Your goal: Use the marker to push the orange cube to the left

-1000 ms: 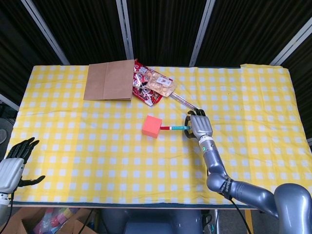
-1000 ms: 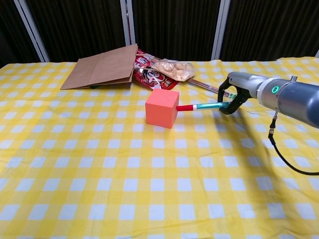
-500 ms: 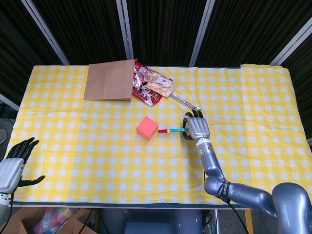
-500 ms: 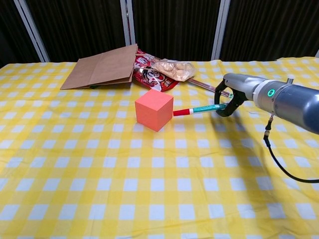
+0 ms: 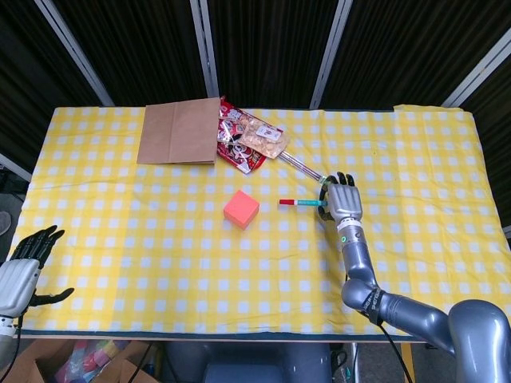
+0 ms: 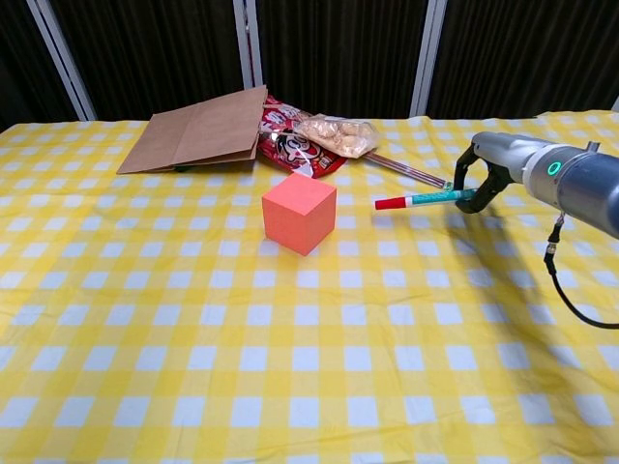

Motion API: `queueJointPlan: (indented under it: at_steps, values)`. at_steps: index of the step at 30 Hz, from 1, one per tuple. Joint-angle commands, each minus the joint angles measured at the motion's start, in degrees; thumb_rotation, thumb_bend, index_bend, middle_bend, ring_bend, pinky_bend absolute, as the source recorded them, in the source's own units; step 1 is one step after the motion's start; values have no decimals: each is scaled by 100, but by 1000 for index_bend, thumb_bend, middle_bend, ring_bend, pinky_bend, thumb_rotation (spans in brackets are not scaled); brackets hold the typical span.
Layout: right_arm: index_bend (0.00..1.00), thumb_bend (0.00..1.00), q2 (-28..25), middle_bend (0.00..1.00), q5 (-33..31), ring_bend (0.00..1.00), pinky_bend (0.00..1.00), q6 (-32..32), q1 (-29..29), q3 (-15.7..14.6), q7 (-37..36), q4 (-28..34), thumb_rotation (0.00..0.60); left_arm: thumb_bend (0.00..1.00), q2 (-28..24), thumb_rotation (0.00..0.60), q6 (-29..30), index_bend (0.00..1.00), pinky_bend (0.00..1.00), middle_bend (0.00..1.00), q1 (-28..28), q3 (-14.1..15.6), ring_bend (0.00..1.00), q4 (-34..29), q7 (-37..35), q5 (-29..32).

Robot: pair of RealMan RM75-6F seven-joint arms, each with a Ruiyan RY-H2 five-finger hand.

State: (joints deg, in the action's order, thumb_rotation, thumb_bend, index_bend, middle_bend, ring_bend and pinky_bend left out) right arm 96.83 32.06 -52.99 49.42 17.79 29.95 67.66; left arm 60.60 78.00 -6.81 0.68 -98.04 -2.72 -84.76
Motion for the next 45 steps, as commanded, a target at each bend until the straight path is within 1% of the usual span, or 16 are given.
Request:
queueJointPlan:
  at_steps: [1, 5, 10, 17, 37, 41, 45]
  values:
    - [648, 484, -21, 202, 71, 0, 0, 72, 10, 24, -68, -40, 600, 0, 3, 600, -16, 0, 49, 0, -5, 2, 0, -7, 14, 12]
    - [648, 485, -24, 204, 193, 0, 0, 179, 40, 35, -162, -41, 600, 0, -3, 600, -51, 0, 49, 0, -14, 7, 0, -24, 43, 37]
    - [648, 487, -56, 204, 344, 0, 0, 466, 115, 40, -310, 22, 600, 0, -6, 600, -63, 0, 49, 0, -18, 3, 0, -48, 64, 58]
    - [648, 494, 11, 205, 422, 0, 0, 575, 218, 107, -489, 148, 600, 0, -14, 600, -68, 0, 49, 0, -19, 11, 0, -56, 39, 46]
    - [648, 499, 201, 205, 769, 0, 0, 251, 308, -153, -441, 993, 600, 0, -35, 600, -60, 0, 50, 0, -17, 34, 0, -63, -20, -4]
    - [648, 500, 225, 205, 747, 0, 0, 152, 329, -203, -329, 1021, 600, 0, -40, 600, -63, 0, 49, 0, -16, 34, 0, -70, -30, 4]
    - [648, 501, 239, 205, 491, 0, 0, 38, 333, -226, -133, 888, 600, 0, -48, 600, -63, 0, 49, 0, -15, 38, 0, -74, -51, -3]
